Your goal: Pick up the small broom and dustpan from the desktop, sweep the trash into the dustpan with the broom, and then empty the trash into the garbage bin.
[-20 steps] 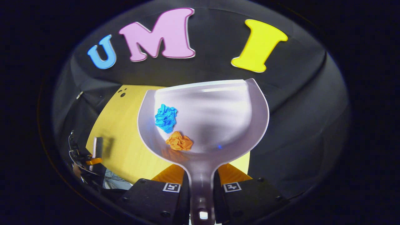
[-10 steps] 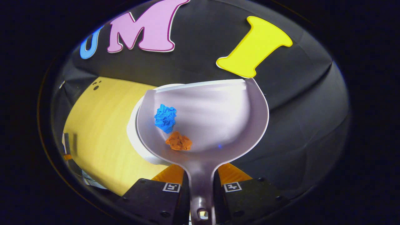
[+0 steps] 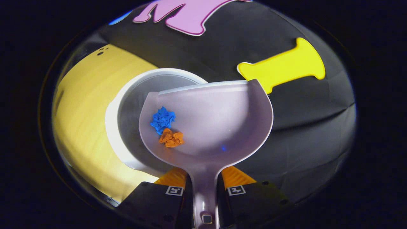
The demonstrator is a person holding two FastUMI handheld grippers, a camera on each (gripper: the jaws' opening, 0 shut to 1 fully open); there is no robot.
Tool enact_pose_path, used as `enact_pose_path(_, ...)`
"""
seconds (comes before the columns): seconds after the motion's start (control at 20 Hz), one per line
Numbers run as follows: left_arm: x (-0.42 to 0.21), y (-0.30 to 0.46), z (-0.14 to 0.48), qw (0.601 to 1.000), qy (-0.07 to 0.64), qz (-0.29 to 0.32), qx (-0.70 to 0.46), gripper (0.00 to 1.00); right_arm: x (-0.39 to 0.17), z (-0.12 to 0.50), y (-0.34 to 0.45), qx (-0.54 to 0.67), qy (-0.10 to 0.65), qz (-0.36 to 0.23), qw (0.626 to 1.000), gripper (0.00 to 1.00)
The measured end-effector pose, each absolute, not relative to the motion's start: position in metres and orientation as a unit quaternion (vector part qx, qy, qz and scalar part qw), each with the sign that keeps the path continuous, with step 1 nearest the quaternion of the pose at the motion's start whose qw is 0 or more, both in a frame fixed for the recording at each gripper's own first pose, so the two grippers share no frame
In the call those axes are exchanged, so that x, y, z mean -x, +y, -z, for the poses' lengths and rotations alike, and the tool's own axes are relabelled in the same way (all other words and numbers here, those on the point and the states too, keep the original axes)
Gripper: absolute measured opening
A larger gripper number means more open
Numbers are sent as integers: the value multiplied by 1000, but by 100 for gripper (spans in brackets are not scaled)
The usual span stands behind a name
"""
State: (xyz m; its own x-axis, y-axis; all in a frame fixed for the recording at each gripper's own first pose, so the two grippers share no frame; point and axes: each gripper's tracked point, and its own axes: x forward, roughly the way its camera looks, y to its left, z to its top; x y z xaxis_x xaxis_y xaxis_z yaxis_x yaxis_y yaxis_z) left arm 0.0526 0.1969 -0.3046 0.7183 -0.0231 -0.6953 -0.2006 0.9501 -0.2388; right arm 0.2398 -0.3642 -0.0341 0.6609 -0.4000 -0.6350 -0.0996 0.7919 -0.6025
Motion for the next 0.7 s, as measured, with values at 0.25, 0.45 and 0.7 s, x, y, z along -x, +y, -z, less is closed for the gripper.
enact_pose_path(0.25,-64,192,303,915,375,-44,140,27,-240,26,-369,343,427,91,832,31)
enact_pose_path(0.45,-67,189,305,915,377,-40,136,27,-238,24,-373,354,458,80,811,35)
enact_pose_path(0.7,-65,189,310,912,382,-42,143,25,-239,22,-377,393,477,76,783,35)
